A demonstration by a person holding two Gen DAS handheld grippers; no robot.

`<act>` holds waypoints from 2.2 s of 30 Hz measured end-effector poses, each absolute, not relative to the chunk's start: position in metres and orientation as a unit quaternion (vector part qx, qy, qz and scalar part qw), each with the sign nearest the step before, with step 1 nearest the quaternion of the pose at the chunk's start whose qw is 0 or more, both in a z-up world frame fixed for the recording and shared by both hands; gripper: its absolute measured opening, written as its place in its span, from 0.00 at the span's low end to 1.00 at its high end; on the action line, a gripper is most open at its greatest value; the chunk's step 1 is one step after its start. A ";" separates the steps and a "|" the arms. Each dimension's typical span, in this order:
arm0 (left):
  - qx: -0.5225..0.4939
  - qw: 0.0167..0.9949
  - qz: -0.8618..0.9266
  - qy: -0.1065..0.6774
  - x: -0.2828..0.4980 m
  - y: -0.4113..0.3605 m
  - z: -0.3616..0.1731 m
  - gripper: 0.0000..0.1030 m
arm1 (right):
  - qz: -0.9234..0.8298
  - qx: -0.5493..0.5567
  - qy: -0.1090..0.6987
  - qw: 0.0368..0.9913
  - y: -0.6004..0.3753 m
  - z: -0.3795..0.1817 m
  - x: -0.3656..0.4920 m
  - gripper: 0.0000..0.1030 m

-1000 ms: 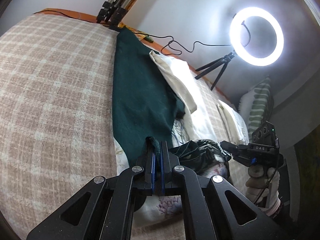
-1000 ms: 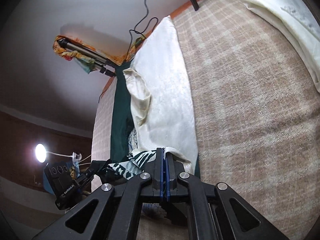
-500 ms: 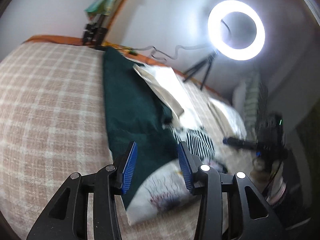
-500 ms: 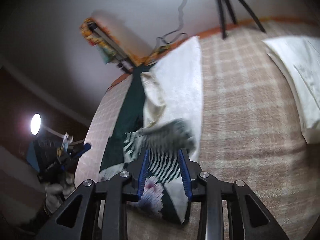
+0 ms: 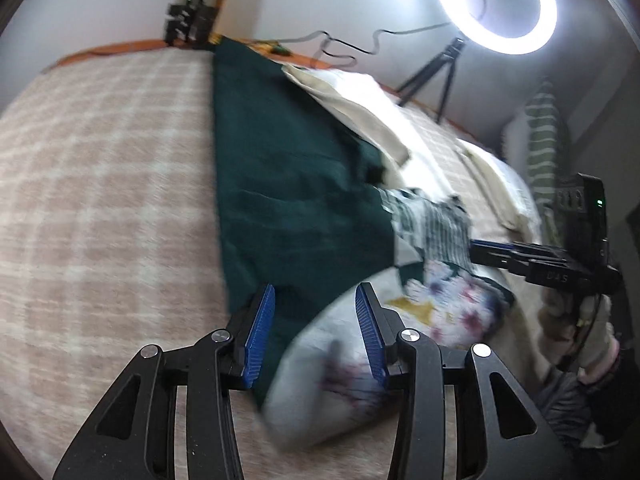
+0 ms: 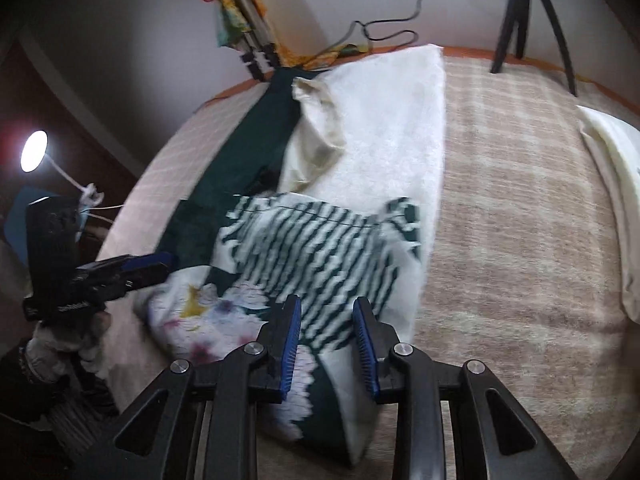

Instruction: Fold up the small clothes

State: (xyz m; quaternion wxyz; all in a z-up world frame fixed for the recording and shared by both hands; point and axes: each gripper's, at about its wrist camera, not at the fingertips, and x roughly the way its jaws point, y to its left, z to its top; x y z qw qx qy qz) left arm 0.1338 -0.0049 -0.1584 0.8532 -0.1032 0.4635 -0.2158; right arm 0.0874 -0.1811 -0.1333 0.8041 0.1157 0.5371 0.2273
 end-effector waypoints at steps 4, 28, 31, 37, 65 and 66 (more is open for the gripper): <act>-0.101 0.860 -0.202 0.457 0.134 0.001 -0.160 0.39 | 0.209 0.104 0.539 0.809 -0.185 -0.135 0.089 0.16; -0.145 0.880 -0.174 0.418 0.196 0.037 -0.120 0.53 | 0.144 0.094 0.472 0.864 -0.216 -0.103 0.135 0.51; -0.161 0.877 -0.166 0.422 0.218 0.043 -0.122 0.53 | 0.145 0.116 0.472 0.862 -0.227 -0.104 0.152 0.51; -0.171 0.874 -0.166 0.422 0.263 0.047 -0.123 0.53 | 0.146 0.148 0.480 0.852 -0.243 -0.116 0.202 0.51; -0.164 0.862 -0.178 0.445 0.421 0.023 -0.162 0.53 | 0.167 0.081 0.490 0.852 -0.197 -0.154 0.365 0.52; -0.166 0.862 -0.178 0.444 0.423 0.023 -0.162 0.53 | 0.167 0.080 0.491 0.851 -0.196 -0.155 0.367 0.52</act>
